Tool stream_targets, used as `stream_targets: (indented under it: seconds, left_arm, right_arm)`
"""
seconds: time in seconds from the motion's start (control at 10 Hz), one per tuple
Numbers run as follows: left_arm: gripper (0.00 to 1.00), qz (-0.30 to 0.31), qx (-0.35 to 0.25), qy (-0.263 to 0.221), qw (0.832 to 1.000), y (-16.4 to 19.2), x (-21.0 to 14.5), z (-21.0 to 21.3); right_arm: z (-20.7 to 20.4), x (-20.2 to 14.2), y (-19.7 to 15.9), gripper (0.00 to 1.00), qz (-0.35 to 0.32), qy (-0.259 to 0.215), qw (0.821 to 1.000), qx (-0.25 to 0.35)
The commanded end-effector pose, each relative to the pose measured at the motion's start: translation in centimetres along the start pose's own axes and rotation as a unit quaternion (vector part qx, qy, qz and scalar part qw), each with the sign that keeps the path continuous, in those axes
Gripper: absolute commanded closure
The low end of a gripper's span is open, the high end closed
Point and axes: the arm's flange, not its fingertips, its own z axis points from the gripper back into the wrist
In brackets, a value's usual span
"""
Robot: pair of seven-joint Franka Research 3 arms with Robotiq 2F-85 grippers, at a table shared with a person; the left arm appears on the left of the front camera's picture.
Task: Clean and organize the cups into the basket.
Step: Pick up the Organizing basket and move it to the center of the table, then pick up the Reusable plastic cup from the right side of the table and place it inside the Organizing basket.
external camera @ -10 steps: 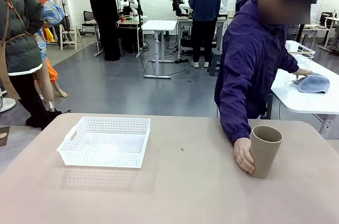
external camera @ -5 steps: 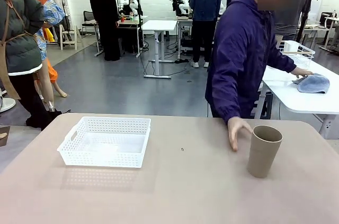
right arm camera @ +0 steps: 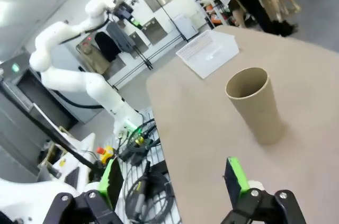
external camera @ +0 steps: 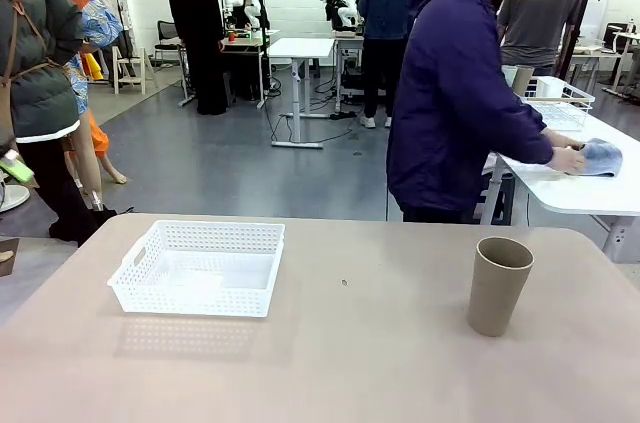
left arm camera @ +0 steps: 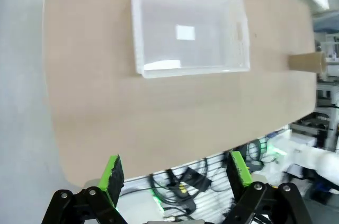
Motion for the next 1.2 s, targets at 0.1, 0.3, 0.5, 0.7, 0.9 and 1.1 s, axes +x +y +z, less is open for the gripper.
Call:
stream_targets:
  seconds: [0.1, 0.3, 0.5, 0.7, 0.9, 1.1]
  left_arm:
    - [0.0, 0.008, 0.061, -0.021, 0.998, -3.7, 0.4, -6.2]
    - [0.0, 0.005, 0.118, -0.027, 0.993, -5.0, 0.8, -10.4]
    - [0.0, 0.004, 0.12, -0.026, 0.992, -4.8, 1.4, -11.8]
    - [0.0, -0.01, 0.1, -0.03, 0.994, -5.3, 0.8, -10.8]
    - [0.0, -0.01, 0.105, -0.03, 0.994, -5.1, 0.9, -11.7]
    - [0.0, -0.042, 0.181, -0.034, 0.982, -5.5, 0.3, -13.3]
  right_arm:
    - [0.6, -2.4, -1.2, 0.0, 0.012, -0.024, 1.0, -0.003]
    - [0.8, -2.9, -1.2, 0.0, 0.012, -0.028, 1.0, -0.004]
    - [0.7, -2.7, -1.2, 0.0, 0.005, -0.019, 1.0, -0.006]
    - [0.7, -2.7, -1.2, 0.0, 0.005, -0.019, 1.0, -0.006]
    - [0.9, -2.9, -1.2, 0.0, 0.002, -0.02, 1.0, -0.007]
    - [-3.5, -3.4, -4.0, 0.0, 0.103, 0.046, 0.993, -0.015]
